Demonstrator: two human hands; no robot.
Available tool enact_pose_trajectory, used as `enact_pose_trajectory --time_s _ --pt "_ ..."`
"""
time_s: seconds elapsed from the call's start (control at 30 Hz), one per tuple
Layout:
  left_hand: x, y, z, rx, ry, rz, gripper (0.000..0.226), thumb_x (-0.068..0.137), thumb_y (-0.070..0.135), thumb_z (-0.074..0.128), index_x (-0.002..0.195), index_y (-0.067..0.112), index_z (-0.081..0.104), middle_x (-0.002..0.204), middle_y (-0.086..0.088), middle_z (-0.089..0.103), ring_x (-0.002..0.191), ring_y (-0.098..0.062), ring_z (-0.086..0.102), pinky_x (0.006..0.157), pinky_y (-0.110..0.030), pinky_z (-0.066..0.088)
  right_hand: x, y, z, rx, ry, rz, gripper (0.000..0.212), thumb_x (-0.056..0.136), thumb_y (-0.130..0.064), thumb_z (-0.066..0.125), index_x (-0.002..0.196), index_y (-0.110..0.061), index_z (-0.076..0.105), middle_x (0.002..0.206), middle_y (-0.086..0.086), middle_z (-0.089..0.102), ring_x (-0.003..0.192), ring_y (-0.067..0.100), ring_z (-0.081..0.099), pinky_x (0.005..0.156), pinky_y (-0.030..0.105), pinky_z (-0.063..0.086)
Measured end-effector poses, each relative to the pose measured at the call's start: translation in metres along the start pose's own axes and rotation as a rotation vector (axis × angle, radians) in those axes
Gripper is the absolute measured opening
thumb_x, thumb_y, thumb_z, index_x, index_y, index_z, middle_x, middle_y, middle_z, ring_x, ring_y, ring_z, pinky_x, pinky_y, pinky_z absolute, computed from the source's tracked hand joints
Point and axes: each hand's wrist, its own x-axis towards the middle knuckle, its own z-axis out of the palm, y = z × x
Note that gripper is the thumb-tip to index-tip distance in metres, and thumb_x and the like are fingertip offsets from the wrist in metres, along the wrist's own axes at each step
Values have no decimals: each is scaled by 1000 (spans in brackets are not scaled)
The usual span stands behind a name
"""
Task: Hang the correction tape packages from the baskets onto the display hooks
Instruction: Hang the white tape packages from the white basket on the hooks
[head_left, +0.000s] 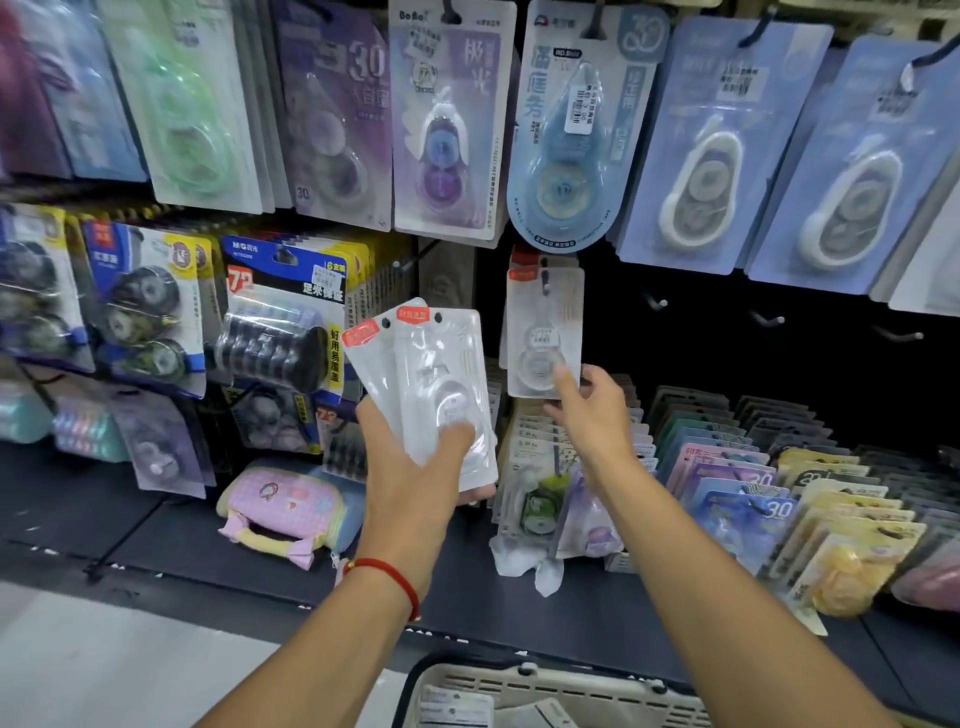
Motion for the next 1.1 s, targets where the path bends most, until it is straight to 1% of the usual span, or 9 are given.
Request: enact_pose_trajectory --time_s 0.1,0.2,0.27,0.47,0.6,0.67,0.8,0.93,1.1 --pt "0 -6 1 11 -67 -33 65 78 16 72 131 45 47 116 22 67 111 -16 71 77 -54 66 -5 1 5 -149 39 139 56 104 -44 58 147 -12 44 108 6 71 99 27 72 96 56 58" --pt "2 -7 2 6 -115 -41 67 77 14 74 132 38 46 113 21 67 104 -12 73 70 -52 66 -20 -12 1 -47 -106 53 25 106 -34 57 117 -14 69 96 3 74 91 23 73 82 44 65" --pt "3 -6 3 -15 -139 -47 69 76 14 78 133 37 46 117 18 68 104 -12 74 66 -50 66 -33 -26 -5 24 -324 -39 32 109 -35 55 106 -11 75 97 9 78 88 22 74 73 34 64" --pt "-2 -3 5 20 -160 4 75 78 11 89 136 33 46 127 5 67 115 -22 72 71 -52 66 -61 -42 -26 31 -630 -157 27 104 -30 61 126 -20 72 120 -2 78 114 17 74 101 40 58" --pt "-6 -1 8 17 -144 24 77 76 12 94 134 33 47 126 6 68 113 -20 73 70 -51 66 -62 -38 -35 61 -586 -166 34 92 -27 69 125 -21 71 118 0 79 111 19 75 96 41 61" --pt "-6 -2 10 -8 -108 27 75 78 13 93 135 33 48 127 7 69 115 -20 72 78 -51 65 -61 -35 -36 77 -533 -184 39 84 -34 72 122 -24 71 116 -2 79 108 17 76 90 35 62" --pt "-1 -6 10 -73 -57 -29 53 90 12 82 124 42 55 120 8 74 105 -14 76 74 -42 67 -57 -34 -36 80 -403 -219 38 74 -45 68 111 -35 68 109 -14 78 99 7 75 76 22 57" --pt "3 -8 11 -67 1 7 49 92 9 74 122 41 54 112 20 72 102 -7 75 70 -33 65 -54 -38 -32 74 -302 -238 35 79 -43 65 114 -36 65 109 -20 75 98 2 72 78 24 54" --pt "4 -6 5 61 55 59 45 97 11 67 118 46 49 100 34 65 88 -1 73 63 -39 65 -50 -44 -36 57 -250 -249 29 90 -37 67 119 -34 63 113 -16 73 101 1 70 83 27 53"
